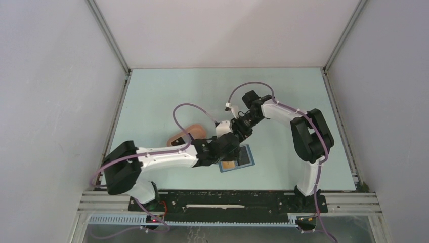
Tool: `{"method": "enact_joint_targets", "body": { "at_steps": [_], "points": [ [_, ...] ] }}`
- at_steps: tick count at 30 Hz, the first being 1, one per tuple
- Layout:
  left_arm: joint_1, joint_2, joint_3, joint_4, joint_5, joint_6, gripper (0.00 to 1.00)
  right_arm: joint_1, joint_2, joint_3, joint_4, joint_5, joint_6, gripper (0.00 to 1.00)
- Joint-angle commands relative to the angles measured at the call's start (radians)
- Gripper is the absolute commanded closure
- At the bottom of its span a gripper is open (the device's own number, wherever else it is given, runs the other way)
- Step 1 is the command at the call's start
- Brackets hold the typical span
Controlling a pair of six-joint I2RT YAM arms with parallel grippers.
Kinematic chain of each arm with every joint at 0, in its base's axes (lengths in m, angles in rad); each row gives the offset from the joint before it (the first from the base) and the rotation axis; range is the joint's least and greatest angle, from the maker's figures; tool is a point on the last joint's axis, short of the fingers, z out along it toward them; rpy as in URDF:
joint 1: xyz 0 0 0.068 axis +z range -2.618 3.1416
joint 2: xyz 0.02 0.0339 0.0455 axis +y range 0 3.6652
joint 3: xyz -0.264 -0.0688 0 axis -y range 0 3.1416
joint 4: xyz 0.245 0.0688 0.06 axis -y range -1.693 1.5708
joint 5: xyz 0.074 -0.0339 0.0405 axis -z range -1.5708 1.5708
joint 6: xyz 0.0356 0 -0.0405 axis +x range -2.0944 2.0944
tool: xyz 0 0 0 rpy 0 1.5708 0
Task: Put the credit cards into the card holder
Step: Insert the credit card into the card holder.
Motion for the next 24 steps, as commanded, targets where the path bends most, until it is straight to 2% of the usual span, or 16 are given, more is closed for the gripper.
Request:
{"method": "enact_joint_targets", "body": {
  "at_steps": [1, 8, 14, 20, 24],
  "points": [
    [0.005, -0.159, -0.123, 0.148, -0.044, 0.155, 0.37, -0.013, -0.081, 0.029, -0.044, -0.056, -0.101, 0.61],
    [0.008, -0.392, -0.325, 0.337, -0.087, 0.318, 0.34, -0.015, -0.127, 0.021, -0.074, -0.087, -0.18, 0.69],
    [0.039, -0.537, -0.469, 0.531, -0.031, 0.381, 0.01, -0.002, -0.124, 0.014, -0.077, -0.071, -0.205, 0.83],
    [0.12, -0.683, -0.633, 0.716, 0.105, 0.354, 0.0, 0.025, -0.108, 0.009, -0.077, -0.051, -0.215, 0.93],
    [0.144, -0.737, -0.716, 0.775, 0.119, 0.322, 0.0, 0.05, -0.087, 0.01, -0.08, -0.029, -0.221, 0.95]
  ]
}}
